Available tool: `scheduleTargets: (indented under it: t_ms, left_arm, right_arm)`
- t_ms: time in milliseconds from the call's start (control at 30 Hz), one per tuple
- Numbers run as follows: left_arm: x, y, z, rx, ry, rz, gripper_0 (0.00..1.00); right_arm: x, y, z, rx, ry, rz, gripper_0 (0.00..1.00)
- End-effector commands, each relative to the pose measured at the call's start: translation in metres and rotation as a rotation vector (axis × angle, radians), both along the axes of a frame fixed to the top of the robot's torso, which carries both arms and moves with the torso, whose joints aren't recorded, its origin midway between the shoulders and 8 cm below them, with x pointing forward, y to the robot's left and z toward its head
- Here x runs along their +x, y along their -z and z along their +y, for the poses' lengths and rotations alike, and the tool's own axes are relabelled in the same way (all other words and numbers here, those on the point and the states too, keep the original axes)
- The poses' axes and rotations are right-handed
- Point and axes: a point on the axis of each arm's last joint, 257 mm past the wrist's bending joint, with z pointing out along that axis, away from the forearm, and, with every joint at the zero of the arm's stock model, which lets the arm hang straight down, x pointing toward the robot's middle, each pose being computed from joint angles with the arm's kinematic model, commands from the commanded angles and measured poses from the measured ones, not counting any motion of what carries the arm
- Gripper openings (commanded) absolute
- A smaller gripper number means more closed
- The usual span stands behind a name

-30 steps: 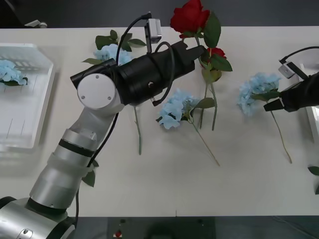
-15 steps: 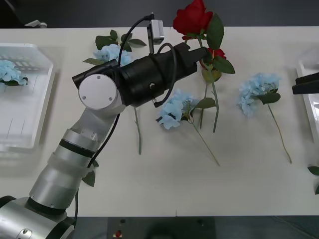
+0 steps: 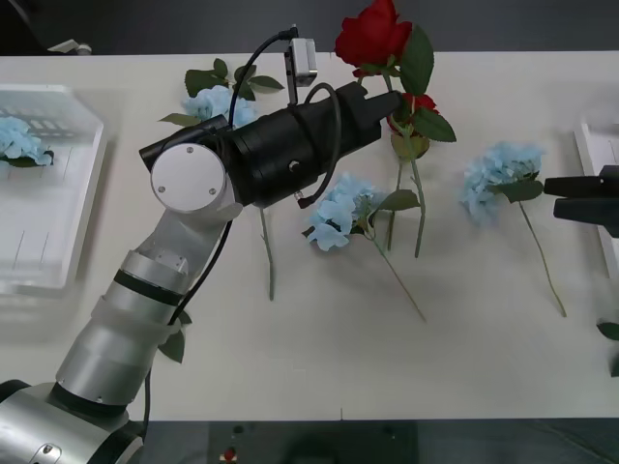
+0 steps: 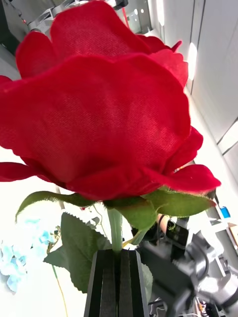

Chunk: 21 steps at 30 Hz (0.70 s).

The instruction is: Put the red flowers into the right box and the blue flowers into the left box

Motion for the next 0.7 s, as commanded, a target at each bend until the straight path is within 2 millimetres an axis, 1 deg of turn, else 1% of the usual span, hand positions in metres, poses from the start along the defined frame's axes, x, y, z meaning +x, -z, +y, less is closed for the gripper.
scheduleTargets:
  t_ms: [33, 100, 133, 267, 300, 367, 400, 467, 500, 567, 600, 667, 700]
  left_arm:
    - [-0.002, -0.019, 0.0, -0.007, 0.012, -0.028, 0.0]
    - [-0.002, -0.02, 0.001, -0.01, 0.01, -0.028, 0.0]
    - [-0.003, -0.019, 0.0, -0.01, 0.014, -0.027, 0.0]
    - [-0.002, -0.02, 0.001, -0.014, 0.012, -0.026, 0.0]
    - [-0.002, -0.019, 0.0, -0.013, 0.013, -0.024, 0.0]
    - [-0.003, -0.02, 0.0, -0.011, 0.015, -0.027, 0.0]
    - [-0.003, -0.02, 0.0, -0.012, 0.015, -0.025, 0.0]
    - [-0.003, -0.02, 0.0, -0.014, 0.016, -0.025, 0.0]
    - [-0.003, -0.02, 0.0, -0.017, 0.016, -0.023, 0.0]
    - [-0.003, -0.02, 0.0, -0.018, 0.016, -0.022, 0.0]
    - [-0.003, -0.021, 0.0, -0.018, 0.017, -0.024, 0.0]
    - [-0.003, -0.021, 0.0, -0.018, 0.018, -0.023, 0.0]
    - [-0.003, -0.021, 0.0, -0.02, 0.017, -0.023, 0.0]
  right_arm:
    - [-0.012, 0.0, 0.036, 0.067, -0.054, -0.015, 1.0]
    - [-0.014, 0.001, 0.049, 0.105, -0.049, -0.017, 1.0]
    - [-0.016, 0.003, 0.058, 0.12, -0.046, -0.02, 1.0]
    - [-0.014, 0.0, 0.09, 0.174, -0.029, -0.049, 1.0]
    - [-0.013, 0.0, 0.094, 0.18, -0.027, -0.052, 1.0]
    - [-0.01, 0.0, 0.109, 0.206, -0.02, -0.063, 1.0]
    - [-0.009, 0.0, 0.112, 0.212, -0.017, -0.064, 1.0]
    - [-0.005, 0.004, 0.126, 0.228, -0.008, -0.071, 1.0]
    - [-0.003, 0.006, 0.129, 0.227, -0.002, -0.073, 1.0]
    - [0.003, 0.013, 0.142, 0.23, 0.012, -0.079, 1.0]
    - [0.004, 0.014, 0.146, 0.232, 0.015, -0.081, 1.0]
    - [0.008, 0.013, 0.161, 0.25, 0.015, -0.092, 1.0]
    - [0.009, 0.013, 0.164, 0.255, 0.016, -0.095, 1.0]
